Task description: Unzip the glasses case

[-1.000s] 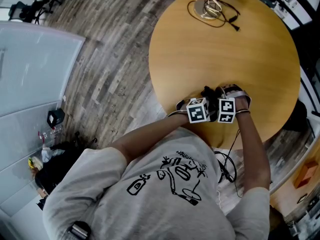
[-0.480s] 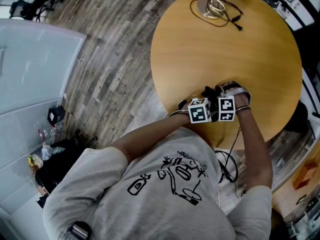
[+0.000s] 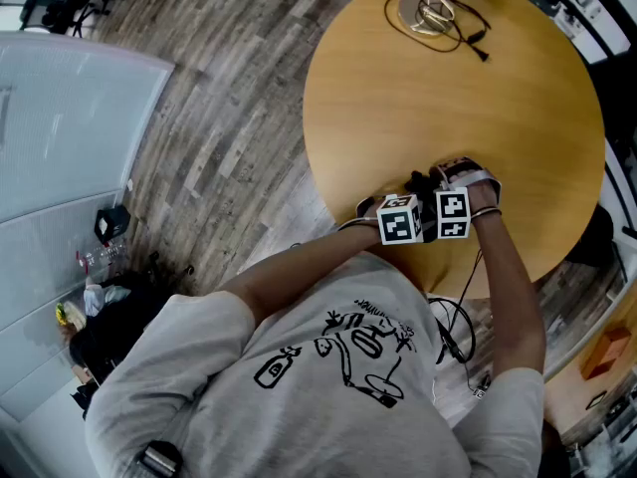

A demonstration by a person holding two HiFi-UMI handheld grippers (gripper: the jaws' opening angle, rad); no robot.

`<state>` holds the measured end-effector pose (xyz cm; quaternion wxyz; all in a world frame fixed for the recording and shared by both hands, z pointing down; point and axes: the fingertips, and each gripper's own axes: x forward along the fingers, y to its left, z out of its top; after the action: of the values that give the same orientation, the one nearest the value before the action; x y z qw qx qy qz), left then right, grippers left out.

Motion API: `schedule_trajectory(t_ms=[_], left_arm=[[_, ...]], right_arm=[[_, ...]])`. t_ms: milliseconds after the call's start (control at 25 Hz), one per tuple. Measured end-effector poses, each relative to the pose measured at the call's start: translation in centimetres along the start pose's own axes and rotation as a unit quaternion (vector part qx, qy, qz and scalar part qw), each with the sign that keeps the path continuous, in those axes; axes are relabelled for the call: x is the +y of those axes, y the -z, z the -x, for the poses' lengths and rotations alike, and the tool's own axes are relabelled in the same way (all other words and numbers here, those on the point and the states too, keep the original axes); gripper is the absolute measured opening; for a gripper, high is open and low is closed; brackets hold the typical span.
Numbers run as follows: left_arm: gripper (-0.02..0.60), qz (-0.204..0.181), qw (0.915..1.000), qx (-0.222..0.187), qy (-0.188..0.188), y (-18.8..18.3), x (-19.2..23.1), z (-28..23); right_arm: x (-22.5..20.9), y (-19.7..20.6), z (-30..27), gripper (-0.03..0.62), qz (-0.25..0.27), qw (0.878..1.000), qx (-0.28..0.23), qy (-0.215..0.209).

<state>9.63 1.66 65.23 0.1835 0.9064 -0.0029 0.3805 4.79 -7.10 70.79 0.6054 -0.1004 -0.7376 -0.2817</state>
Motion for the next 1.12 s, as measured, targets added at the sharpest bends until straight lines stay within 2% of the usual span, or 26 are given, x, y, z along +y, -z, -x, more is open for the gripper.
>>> schedule_trajectory(t_ms=[160,280,360,440,520,640,720,800,960,1120], left_arm=[[0.006,0.005,1.0,-0.003,0.005,0.1,0.0,0.1],[0.006,0.019,0.9997,-0.01,0.01,0.1,-0.1,0.3],[0.006,0.03,0.9994,-0.016,0.009,0.3,0.0,0.4],[0.006,0.036,0.9992,-0.017,0.008,0.6,0.1,0.4],[0.006,0.037,0.9992,-0.013,0.008,0.8,-0.1,0.6],[0.006,0.046,0.9988,-0.01,0.014,0.9,-0.5,1.4],[0.006,0.054,0.9983,-0.018,0.014,0.6,-0.6,2.3],[0.006,0.058,0.9978,-0.03,0.008,0.1,-0.8,3.1],[0.006,0.068,0.9959,-0.06,0.007,-1.5,-1.4,5.3],[0.006,0.088,0.9884,-0.123,0.019,-4.9,-2.8,8.5]], right_arm=[[-0.4,0.0,-0.2,0.028,-0.037,0.999,-0.003,0.015],[-0.5,0.6,0.0,0.029,-0.115,0.993,-0.008,0.031],[-0.8,1.2,0.6,0.029,-0.19,0.98,-0.013,0.048],[-1.1,2.0,1.8,0.029,-0.282,0.957,-0.025,0.067],[-1.3,2.7,3.8,0.029,-0.381,0.919,-0.054,0.088],[-1.3,3.4,7.3,0.029,-0.515,0.842,-0.111,0.118],[-1.2,3.7,9.6,0.029,-0.579,0.791,-0.143,0.138],[-0.8,3.7,11.9,0.029,-0.624,0.746,-0.17,0.157],[-0.5,2.8,16.3,0.029,-0.672,0.68,-0.221,0.193],[-0.5,1.4,21.3,0.029,-0.703,0.615,-0.274,0.23]])
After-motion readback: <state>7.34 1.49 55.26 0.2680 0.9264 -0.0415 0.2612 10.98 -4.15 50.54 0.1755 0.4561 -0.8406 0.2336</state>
